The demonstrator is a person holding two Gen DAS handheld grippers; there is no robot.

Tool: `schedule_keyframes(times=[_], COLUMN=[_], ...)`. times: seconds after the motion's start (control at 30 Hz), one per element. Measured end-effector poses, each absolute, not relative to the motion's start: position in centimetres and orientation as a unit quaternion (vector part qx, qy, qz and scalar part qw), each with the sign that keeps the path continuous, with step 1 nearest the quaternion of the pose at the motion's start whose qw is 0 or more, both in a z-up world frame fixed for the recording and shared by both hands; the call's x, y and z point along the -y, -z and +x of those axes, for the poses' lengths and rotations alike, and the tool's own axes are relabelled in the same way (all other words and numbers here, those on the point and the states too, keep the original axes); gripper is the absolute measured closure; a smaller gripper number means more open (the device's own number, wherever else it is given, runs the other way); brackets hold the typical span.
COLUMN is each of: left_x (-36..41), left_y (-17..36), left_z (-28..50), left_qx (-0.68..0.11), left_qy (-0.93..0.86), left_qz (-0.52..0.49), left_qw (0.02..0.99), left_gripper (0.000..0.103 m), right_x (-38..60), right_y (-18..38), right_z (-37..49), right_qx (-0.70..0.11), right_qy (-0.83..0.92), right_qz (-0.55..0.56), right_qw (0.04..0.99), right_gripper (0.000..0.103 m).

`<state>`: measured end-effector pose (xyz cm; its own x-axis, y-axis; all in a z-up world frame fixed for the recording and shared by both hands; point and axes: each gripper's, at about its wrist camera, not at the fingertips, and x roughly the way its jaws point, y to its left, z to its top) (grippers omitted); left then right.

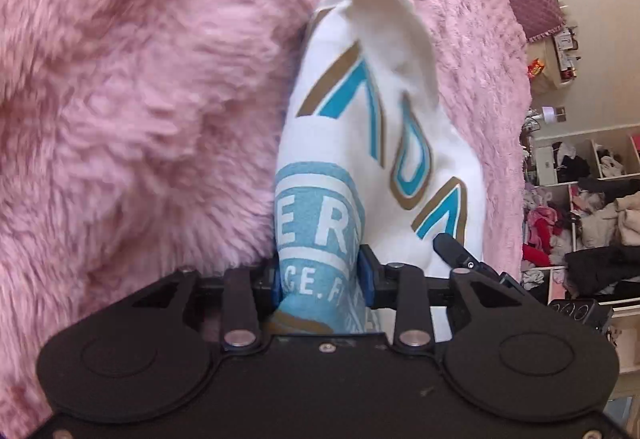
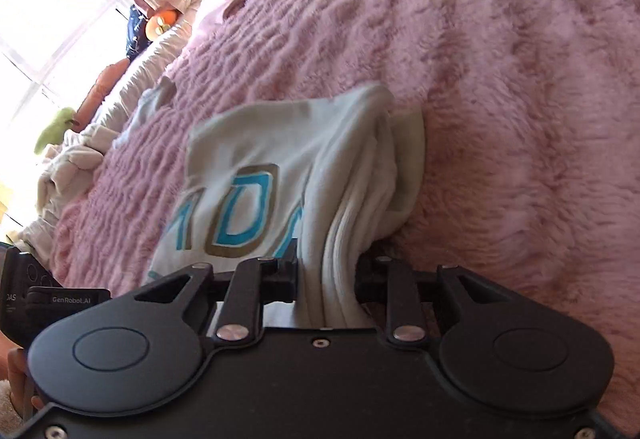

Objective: Fold small clothes
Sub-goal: 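Lift the gripped side and fold it over onto the sweatshirt with both grippers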

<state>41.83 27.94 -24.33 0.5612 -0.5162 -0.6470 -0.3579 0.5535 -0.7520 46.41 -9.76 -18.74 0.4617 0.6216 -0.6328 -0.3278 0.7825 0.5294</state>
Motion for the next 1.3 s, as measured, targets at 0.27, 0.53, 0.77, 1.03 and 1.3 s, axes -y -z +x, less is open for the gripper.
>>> schedule_keyframes(times=[0.27,0.53,0.77,1.03,1.3], left_x=[-28.9,-24.8,-24.1,-22.8,-24.8], left_y=[23.1,24.5,19.7,23.0,16.0], left_z=[35.7,33.2,31.9,29.6,31.9], left_qx=[-0.450,-0.481,-0.445,-0.510,-0.418], left_qy=[0.093,0.099,0.116,0.109,0.084], left_qz=[-0.460,-0.440,-0.426,-0.344,-0.264], left_qw=[0.759,0.751,0.779,0.781,0.865], left_gripper=[0.044,0.046,0.088,0.072,0.058], right_x=[16.7,15.5,15.1,15.9,13.0], right_y=[17.4,19.9,15.6,18.7,11.5], right_z=[43.0,40.5,38.4,37.5,38.1], right_qx=[-0.456,-0.500,-0.463,-0.490,-0.332], right_qy=[-0.328,-0.335,-0.335,-0.308,-0.302], right_qz=[0.191,0.193,0.179,0.116,0.032], right_qw=[0.805,0.775,0.801,0.807,0.893], right_gripper=[0.044,0.039,0.078,0.063,0.056])
